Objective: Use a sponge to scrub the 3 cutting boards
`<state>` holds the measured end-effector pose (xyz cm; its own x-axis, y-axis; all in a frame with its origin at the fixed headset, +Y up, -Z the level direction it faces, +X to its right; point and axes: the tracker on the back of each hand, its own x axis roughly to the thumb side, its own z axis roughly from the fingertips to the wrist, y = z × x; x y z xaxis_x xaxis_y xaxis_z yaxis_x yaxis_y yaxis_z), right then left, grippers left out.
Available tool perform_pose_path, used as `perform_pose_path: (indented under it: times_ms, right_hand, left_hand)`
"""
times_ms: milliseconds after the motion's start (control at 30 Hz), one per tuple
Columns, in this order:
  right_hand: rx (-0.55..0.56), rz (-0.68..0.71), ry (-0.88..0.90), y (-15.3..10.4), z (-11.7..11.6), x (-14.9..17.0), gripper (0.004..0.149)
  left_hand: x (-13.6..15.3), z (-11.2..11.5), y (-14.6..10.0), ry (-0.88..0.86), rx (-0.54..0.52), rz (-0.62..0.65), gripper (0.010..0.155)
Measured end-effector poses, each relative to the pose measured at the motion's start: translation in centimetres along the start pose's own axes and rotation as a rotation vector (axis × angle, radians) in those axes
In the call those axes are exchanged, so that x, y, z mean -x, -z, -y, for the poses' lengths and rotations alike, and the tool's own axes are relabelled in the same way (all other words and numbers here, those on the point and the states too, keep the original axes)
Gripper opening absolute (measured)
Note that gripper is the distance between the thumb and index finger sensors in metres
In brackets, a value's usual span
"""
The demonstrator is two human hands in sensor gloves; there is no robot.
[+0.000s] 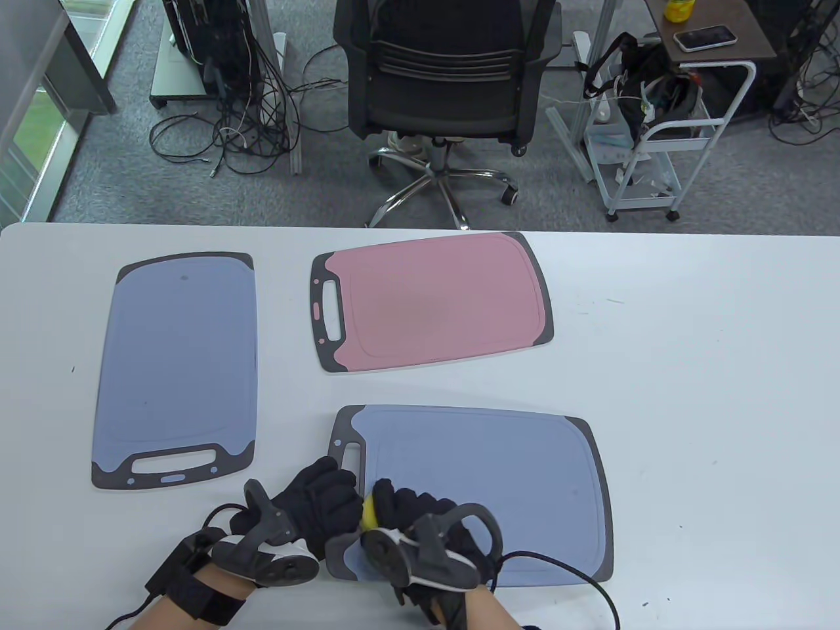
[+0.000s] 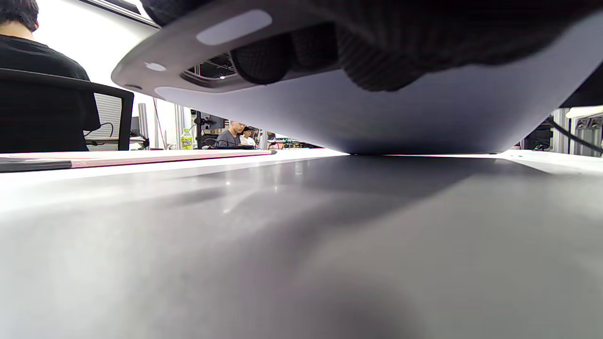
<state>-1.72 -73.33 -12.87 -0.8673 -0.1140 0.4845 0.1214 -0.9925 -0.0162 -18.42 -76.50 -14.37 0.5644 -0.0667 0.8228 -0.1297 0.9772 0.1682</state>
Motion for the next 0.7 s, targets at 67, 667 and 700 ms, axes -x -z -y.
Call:
perform_pose_path:
  times_ms: [67,667,700]
  right_hand:
    - [-0.067,-0.035,0.091,0.0,-0.7,2.7,0.074]
    - [-0.127,-0.469,0.24,-2.2,-3.6,12.2,0.074]
    - [-0.099,-0.343,0.245,-1.3,-2.6,9.1,0.074]
  left_hand:
    - [0.0,0.0,0.0,-0.001,0.003,-0.001,0.044]
    - [0.0,0.0,0.2,-0.002,0.012,-0.001,0.045]
    - [0.0,0.0,0.2,-0.002,0.013,-0.001,0.045]
